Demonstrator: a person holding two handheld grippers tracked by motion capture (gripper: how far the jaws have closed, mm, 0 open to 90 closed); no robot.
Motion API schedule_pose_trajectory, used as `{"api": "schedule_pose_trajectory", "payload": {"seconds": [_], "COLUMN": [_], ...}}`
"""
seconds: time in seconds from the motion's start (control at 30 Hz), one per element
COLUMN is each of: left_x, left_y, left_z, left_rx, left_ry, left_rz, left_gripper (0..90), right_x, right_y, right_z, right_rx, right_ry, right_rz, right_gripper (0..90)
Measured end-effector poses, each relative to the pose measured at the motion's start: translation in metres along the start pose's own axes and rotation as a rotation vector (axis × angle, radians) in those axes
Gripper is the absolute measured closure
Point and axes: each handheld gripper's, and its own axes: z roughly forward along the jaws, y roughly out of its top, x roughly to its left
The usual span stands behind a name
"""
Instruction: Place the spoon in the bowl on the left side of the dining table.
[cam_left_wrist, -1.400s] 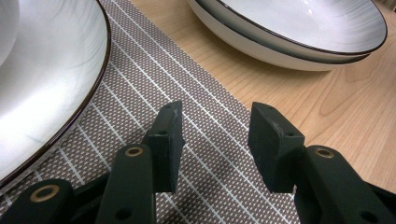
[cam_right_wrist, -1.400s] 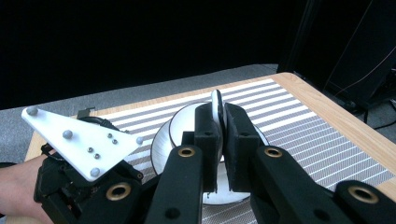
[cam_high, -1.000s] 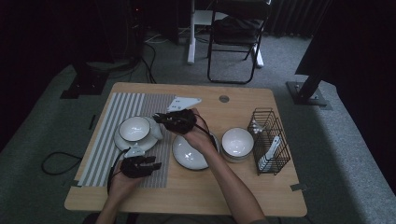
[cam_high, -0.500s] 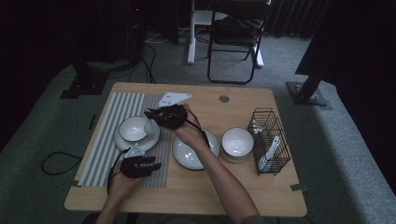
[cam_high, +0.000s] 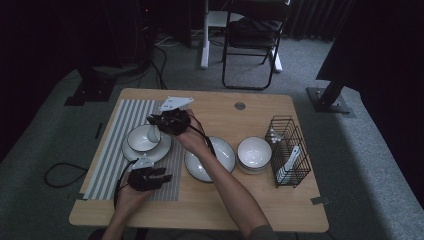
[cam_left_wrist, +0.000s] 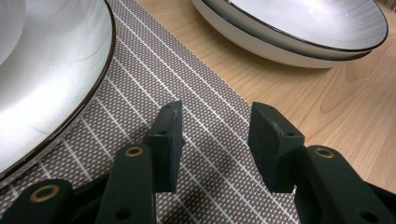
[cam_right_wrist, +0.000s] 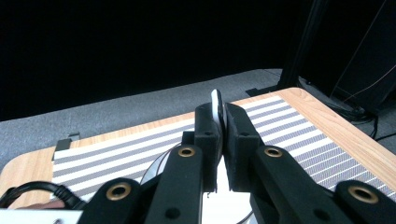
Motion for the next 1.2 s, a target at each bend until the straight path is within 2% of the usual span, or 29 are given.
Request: {"api": "schedule_pose_trajectory", "payload": {"seconds": [0.2,0.43,0.63,1.2], "left_x": [-0.001,0.000,0.000,0.001], "left_y": [0.000,-0.001,-0.001,-0.001], "left_z": [0.000,0.000,-0.001,0.000], "left_rx": [0.002,0.001,0.001,0.002], "left_ry": [-0.001,-0.003,-0.005,-0.005], "left_rz": [0.001,-0.003,-0.005,-0.003], "left_gripper": [56.3,56.3,56.3,56.3], "right_x": [-0.002,-0.003,-0.004,-0.005], "right_y": [-0.004,-0.012,-0.022,-0.046], "right_z": [0.012,0.018,0.019,0.022], "right_rx": [0.008,0.010,0.008,0.057], "right_ry": [-0.025,-0.041,-0.042,-0.046], "right_rz": [0.005,0.017,0.028,0.032], "right_gripper": [84.8,84.8,84.6,84.2]}}
